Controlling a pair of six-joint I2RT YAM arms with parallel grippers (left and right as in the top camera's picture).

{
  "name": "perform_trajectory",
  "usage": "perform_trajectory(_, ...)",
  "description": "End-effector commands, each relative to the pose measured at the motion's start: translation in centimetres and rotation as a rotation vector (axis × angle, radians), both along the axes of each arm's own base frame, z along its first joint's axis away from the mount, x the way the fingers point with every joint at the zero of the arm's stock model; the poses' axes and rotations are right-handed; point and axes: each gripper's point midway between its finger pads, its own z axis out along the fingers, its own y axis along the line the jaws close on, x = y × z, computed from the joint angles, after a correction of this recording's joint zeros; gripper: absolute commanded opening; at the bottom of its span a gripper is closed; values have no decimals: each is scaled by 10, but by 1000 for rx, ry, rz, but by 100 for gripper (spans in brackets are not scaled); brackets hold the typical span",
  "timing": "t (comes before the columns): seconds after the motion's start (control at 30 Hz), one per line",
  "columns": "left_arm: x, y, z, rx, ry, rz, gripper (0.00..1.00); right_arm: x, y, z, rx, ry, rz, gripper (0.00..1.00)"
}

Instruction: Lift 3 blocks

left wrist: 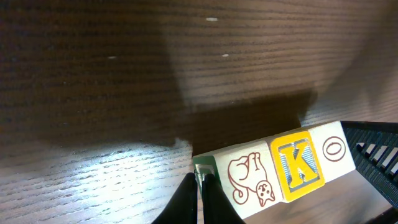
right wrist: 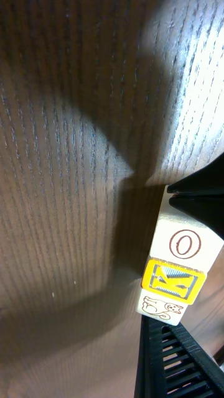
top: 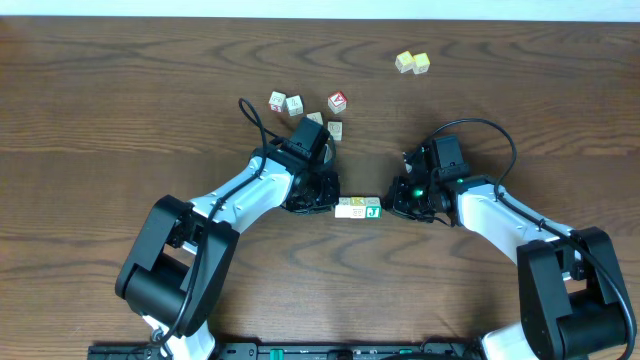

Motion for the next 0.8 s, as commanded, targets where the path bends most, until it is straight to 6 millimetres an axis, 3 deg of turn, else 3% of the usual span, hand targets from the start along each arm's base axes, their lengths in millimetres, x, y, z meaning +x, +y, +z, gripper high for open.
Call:
perform_trajectory(0.0,-8,-27,10,-77,10,-55,7,-17,35,10,123,47,97,1)
perform_trajectory(0.27,-4,-18,5,-22,-23,-58,7,-14,34,9,105,-2,137,1)
perform_trajectory(0.77,3,-23,8,-41,-77,-97,7,-7,33,10,87,-76,187,1)
